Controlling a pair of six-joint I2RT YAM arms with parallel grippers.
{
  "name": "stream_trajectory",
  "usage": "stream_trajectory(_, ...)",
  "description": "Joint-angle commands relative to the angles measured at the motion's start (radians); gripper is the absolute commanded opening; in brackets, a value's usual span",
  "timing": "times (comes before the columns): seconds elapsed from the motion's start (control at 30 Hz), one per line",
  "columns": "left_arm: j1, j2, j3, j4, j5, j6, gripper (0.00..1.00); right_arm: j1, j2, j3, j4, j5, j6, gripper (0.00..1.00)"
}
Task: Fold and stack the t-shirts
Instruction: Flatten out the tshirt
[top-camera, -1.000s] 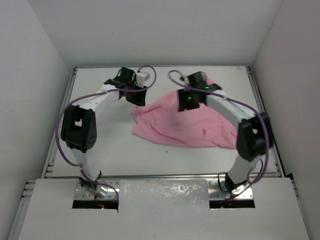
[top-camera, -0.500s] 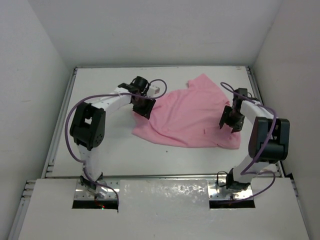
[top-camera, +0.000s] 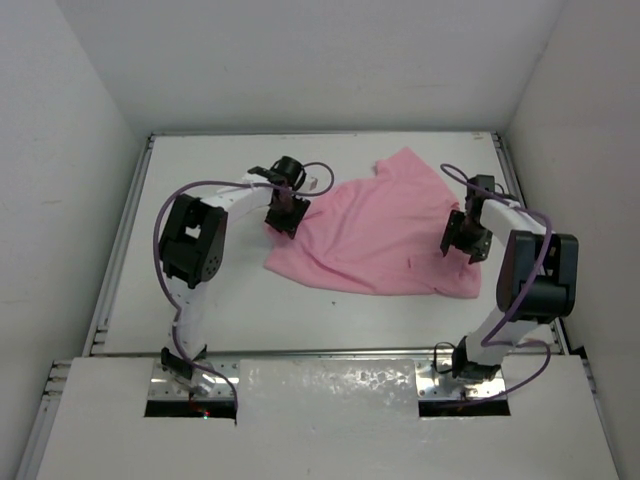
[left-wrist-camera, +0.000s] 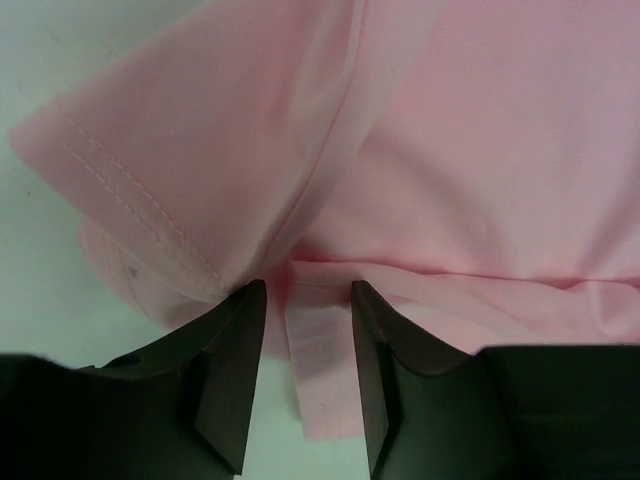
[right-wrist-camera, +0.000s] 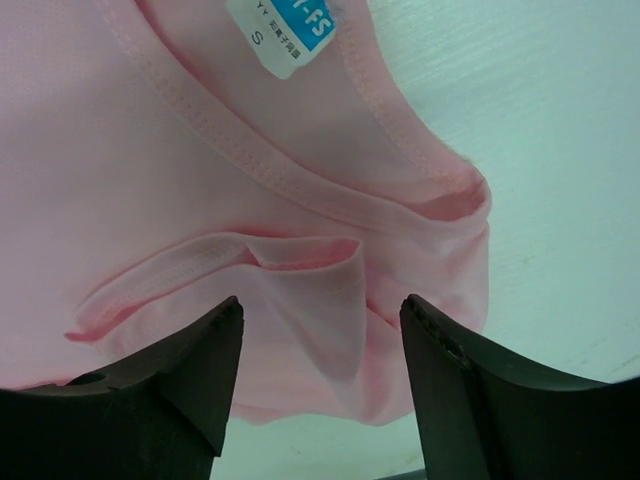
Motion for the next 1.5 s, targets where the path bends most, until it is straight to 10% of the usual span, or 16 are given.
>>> stream_trajectory(0.0, -0.003, -0.009, 0.02, -0.008, -0.044, -0.007, 0.37, -0.003, 0.025, -0.002, 0.03, -0.031, -0.024, 0.62)
stream_trajectory(0.2, -0.003, -0.047, -0.02, -0.017, -0.01, 0.011, 0.0, -0.003, 0.059, -0.026, 0.074, -0.094, -0.007, 0.44)
stream_trajectory(0.37, -0.002, -0.074, 0.011, -0.04, -0.041, 0.024, 0.0, -0.003, 0.088, 0.028, 0.096, -0.043, -0.02, 0.04)
stream_trajectory(0.5, 0.014, -0.066, 0.07, -0.044, -0.059, 0.053, 0.0, -0.003, 0.113, 0.117, 0.097, -0.074, -0.042, 0.0)
stream_trajectory(0.6, 0.07, 0.0, 0.242, -0.038, -0.094, 0.067, 0.0, -0.003, 0.159, 0.311, 0.099, -0.146, -0.037, 0.0)
stream_trajectory(0.77, 0.207, 0.239, 1.002, -0.072, -0.147, 0.084, 0.0, -0.003, 0.307, 0.938, 0.123, -0.2, 0.024, 0.0)
stream_trajectory(0.87, 0.265, 0.16, 0.94, 0.27, -0.254, 0.108, 0.0, -0.003, 0.338, 1.188, 0.344, -0.215, 0.099, 0.0)
stream_trajectory(1.13, 0.357, 0.031, 0.874, 0.626, -0.13, 0.145, 0.0, -0.003, 0.234, 1.056, 0.731, -0.235, 0.132, 0.0)
stream_trajectory(1.47, 0.298, -0.078, 0.554, 0.41, 0.138, 0.182, 0.0, 0.06, -0.013, 0.478, 0.752, -0.319, 0.052, 0.0)
